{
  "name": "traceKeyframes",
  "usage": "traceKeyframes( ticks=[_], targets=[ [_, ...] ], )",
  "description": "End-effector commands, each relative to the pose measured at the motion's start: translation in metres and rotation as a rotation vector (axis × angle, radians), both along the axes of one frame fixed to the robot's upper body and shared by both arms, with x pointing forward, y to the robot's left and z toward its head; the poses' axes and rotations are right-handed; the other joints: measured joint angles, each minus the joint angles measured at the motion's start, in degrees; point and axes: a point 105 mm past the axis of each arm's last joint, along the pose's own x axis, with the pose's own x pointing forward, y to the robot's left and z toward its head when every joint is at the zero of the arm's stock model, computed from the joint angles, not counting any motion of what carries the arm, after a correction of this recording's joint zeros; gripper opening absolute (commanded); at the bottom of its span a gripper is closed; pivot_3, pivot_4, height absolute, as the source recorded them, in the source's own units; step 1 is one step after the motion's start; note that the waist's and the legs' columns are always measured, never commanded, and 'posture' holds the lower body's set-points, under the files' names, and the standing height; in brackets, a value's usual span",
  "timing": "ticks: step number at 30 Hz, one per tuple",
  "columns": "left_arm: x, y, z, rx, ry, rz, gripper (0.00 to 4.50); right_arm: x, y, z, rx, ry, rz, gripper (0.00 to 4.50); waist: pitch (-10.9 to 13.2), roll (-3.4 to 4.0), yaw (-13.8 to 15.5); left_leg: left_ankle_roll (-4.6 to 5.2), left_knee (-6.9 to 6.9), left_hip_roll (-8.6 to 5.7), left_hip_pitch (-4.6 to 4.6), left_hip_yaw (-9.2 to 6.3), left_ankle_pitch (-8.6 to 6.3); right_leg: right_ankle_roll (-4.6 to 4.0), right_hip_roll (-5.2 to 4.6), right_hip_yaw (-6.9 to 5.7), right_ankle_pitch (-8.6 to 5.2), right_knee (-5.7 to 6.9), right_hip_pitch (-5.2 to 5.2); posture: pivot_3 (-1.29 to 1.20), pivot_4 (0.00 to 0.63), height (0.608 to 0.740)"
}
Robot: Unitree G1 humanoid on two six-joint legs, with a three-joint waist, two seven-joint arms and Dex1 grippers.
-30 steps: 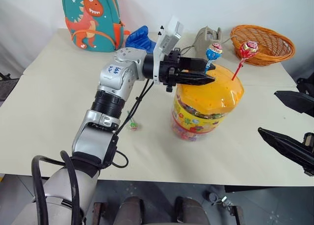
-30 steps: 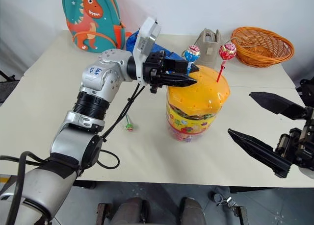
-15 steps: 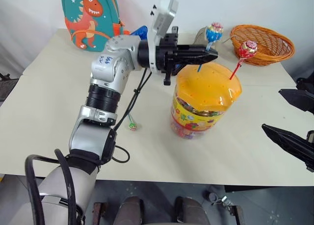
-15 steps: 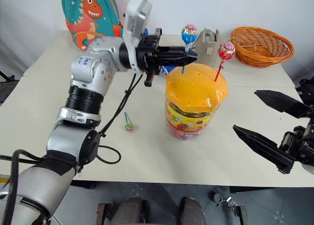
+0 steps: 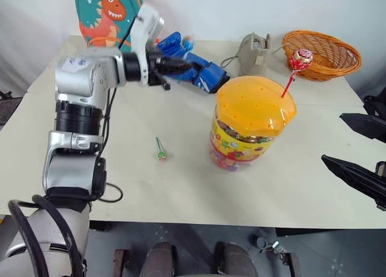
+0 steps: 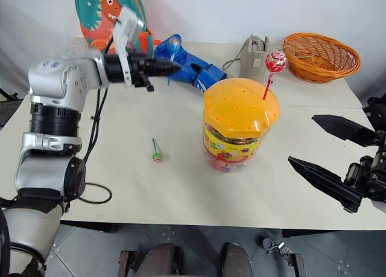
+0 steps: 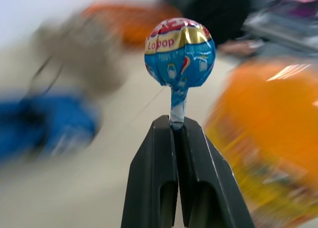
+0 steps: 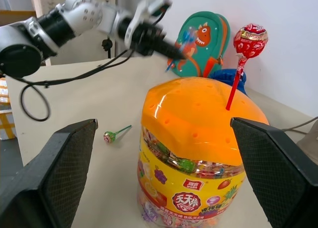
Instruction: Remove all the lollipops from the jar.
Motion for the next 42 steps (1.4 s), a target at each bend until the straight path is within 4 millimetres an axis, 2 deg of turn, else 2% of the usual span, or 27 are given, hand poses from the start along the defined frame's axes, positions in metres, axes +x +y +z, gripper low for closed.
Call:
traceKeyframes(
  ticks=[1, 3, 5, 8, 11, 12, 18, 23, 26, 30, 32, 36, 39, 42],
  targets=[
    [-0.005, 0.009, -0.045, 0.166, 0.085, 0.023, 0.05, 0.004, 0.000, 0.003, -0.016, -0.019, 0.007, 4.50, 0.00, 0.00, -0.05, 0.00, 0.00, 0.00, 0.00, 0.01, 0.00, 0.00, 0.00, 0.01, 0.00, 0.00, 0.00, 0.00, 0.150, 0.740],
    [-0.010, 0.014, -0.077, 0.244, 0.149, 0.041, 0.05, 0.007, 0.000, 0.003, -0.019, -0.022, 0.006, 4.50, 0.01, 0.02, -0.02, -0.01, -0.01, 0.00, 0.00, 0.01, 0.00, 0.00, 0.00, 0.01, 0.00, 0.01, -0.01, 0.00, 0.150, 0.740],
    [-0.016, 0.014, -0.094, 0.251, 0.214, 0.050, 0.05, 0.009, 0.000, 0.004, -0.016, -0.028, 0.003, 4.50, 0.06, -0.02, 0.06, -0.01, 0.00, 0.00, -0.02, 0.01, -0.01, 0.00, 0.00, 0.01, 0.00, 0.00, -0.02, 0.00, 0.150, 0.740],
    [-0.025, 0.011, -0.109, 0.272, 0.252, 0.029, 0.05, 0.010, 0.002, 0.003, -0.014, -0.028, 0.006, 4.50, 0.09, -0.02, 0.15, -0.01, 0.04, 0.02, -0.07, -0.02, -0.01, 0.00, 0.00, -0.01, 0.00, 0.01, -0.04, 0.00, 0.150, 0.740],
    [-0.030, 0.009, -0.112, 0.285, 0.266, 0.007, 0.05, 0.011, 0.003, 0.002, -0.014, -0.026, 0.003, 4.50, 0.09, -0.02, 0.09, -0.02, 0.05, 0.02, -0.06, -0.01, -0.01, 0.00, 0.00, -0.01, 0.00, 0.01, -0.02, 0.00, 0.150, 0.740],
    [-0.031, 0.008, -0.111, 0.291, 0.263, -0.004, 0.27, 0.011, 0.003, 0.003, -0.012, -0.027, 0.000, 4.50, 0.09, -0.01, 0.03, -0.02, 0.05, 0.02, -0.06, 0.00, -0.01, 0.00, 0.00, 0.00, 0.00, 0.01, -0.02, 0.00, 0.150, 0.740],
    [-0.035, 0.011, -0.095, 0.324, 0.212, -0.070, 1.95, 0.009, 0.003, 0.003, -0.018, -0.024, -0.024, 4.50, 0.09, 0.00, -0.11, -0.02, 0.03, 0.02, -0.04, 0.01, -0.01, -0.01, 0.00, 0.00, 0.00, 0.02, -0.03, 0.00, 0.150, 0.740],
    [-0.034, 0.021, -0.069, 0.336, 0.116, -0.127, 3.52, 0.008, -0.002, 0.005, -0.033, -0.019, -0.072, 4.50, 0.09, 0.00, 0.10, -0.02, 0.04, 0.02, -0.05, 0.01, -0.01, 0.00, 0.00, 0.00, 0.00, 0.01, -0.03, 0.00, 0.150, 0.740],
    [-0.039, 0.027, -0.047, 0.304, 0.043, -0.194, 4.43, 0.010, -0.008, 0.007, -0.041, 0.001, -0.111, 4.50, 0.10, 0.01, -0.03, -0.02, 0.04, 0.01, -0.05, 0.02, -0.01, 0.00, -0.01, 0.01, 0.00, 0.01, -0.03, 0.00, 0.150, 0.740],
    [-0.052, 0.028, -0.011, 0.150, -0.114, -0.326, 4.47, 0.018, -0.015, 0.015, -0.025, -0.001, -0.165, 4.50, 0.11, 0.02, -0.18, -0.02, 0.04, 0.03, -0.04, 0.03, -0.01, -0.01, -0.01, 0.01, 0.00, 0.01, -0.03, 0.00, 0.150, 0.740],
    [-0.060, 0.029, -0.001, 0.077, -0.187, -0.389, 4.47, 0.024, -0.016, 0.017, -0.034, -0.002, -0.190, 4.50, 0.11, 0.03, -0.25, -0.02, 0.04, 0.03, -0.04, 0.03, -0.01, -0.01, -0.01, 0.01, 0.00, 0.01, -0.04, 0.00, 0.150, 0.740],
    [-0.067, 0.034, 0.007, -0.038, -0.262, -0.450, 4.47, 0.040, -0.015, 0.018, -0.053, 0.013, -0.211, 4.50, 0.10, 0.05, -0.52, -0.02, 0.05, 0.03, -0.02, 0.04, -0.01, -0.01, -0.01, 0.01, 0.00, 0.03, -0.03, 0.00, 0.150, 0.740],
    [-0.076, 0.038, 0.005, -0.098, -0.301, -0.522, 4.47, 0.057, -0.013, 0.025, -0.035, 0.015, -0.210, 4.50, 0.13, 0.09, -0.89, -0.02, 0.09, 0.03, -0.02, 0.05, -0.01, 0.00, -0.01, 0.02, 0.00, 0.06, -0.03, 0.00, 0.150, 0.740],
    [-0.087, 0.042, 0.008, -0.170, -0.387, -0.604, 4.47, 0.075, -0.009, 0.016, -0.100, 0.117, -0.188, 4.50, 0.16, 0.14, -1.21, -0.02, 0.10, 0.04, -0.04, 0.04, -0.01, -0.01, -0.02, -0.01, 0.00, 0.06, -0.04, 0.00, 0.150, 0.740]
  ],
)
